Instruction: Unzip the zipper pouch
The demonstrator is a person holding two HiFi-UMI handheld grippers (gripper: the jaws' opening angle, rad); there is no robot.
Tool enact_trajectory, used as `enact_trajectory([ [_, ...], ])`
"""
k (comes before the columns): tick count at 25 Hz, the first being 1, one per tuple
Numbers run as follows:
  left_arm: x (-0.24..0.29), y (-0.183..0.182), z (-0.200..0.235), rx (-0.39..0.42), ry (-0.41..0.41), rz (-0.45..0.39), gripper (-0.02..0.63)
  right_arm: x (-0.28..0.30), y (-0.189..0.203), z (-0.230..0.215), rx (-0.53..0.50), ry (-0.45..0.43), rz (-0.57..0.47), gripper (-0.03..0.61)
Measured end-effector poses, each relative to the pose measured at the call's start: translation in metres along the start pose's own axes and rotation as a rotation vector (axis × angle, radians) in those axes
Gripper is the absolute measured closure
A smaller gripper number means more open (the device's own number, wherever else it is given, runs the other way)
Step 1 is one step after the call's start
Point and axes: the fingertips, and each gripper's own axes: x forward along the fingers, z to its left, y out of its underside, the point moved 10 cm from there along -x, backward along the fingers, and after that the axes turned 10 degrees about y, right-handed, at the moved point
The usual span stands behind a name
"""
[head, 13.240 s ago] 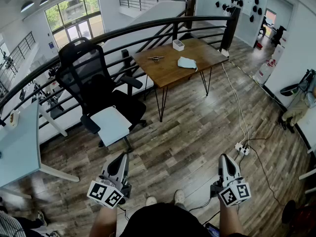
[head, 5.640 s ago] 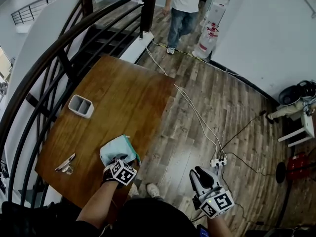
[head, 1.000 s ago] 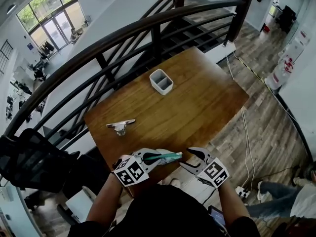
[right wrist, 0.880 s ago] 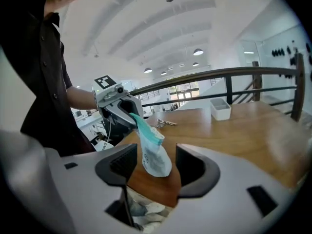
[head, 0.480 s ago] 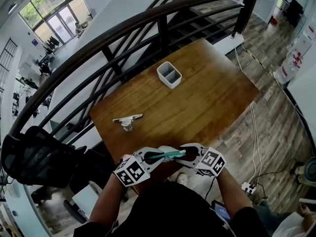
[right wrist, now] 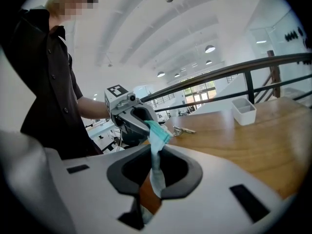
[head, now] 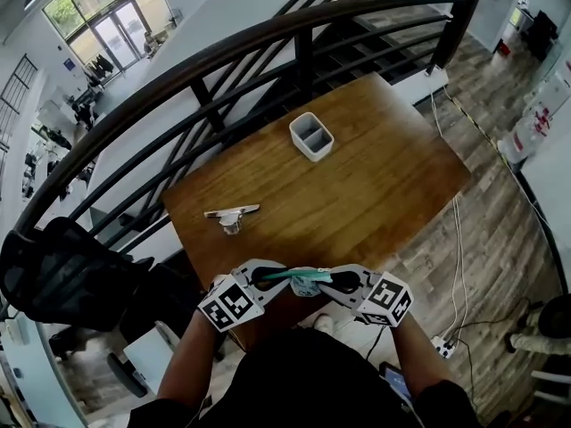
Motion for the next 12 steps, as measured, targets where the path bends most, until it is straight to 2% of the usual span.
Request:
enact_trajectory([
  [4, 0.000, -0.004, 0.000, -0.001, -0.018, -0.017, 0.563, -0.008, -0.005, -0.002, 0.092, -0.026, -0.059, 0.531],
  [6, 0.000, -0.006, 0.000, 0.002, -0.023, -0.021, 0.563, -0.011, -0.004, -0.004, 0.157, -0.052, -0.085, 0.503],
  [12, 0.001, -0.009, -0.002, 0.011, -0.028, -0.016, 0.563, -0.014, -0.003, -0.005, 0.209, -0.054, -0.100, 0.546],
])
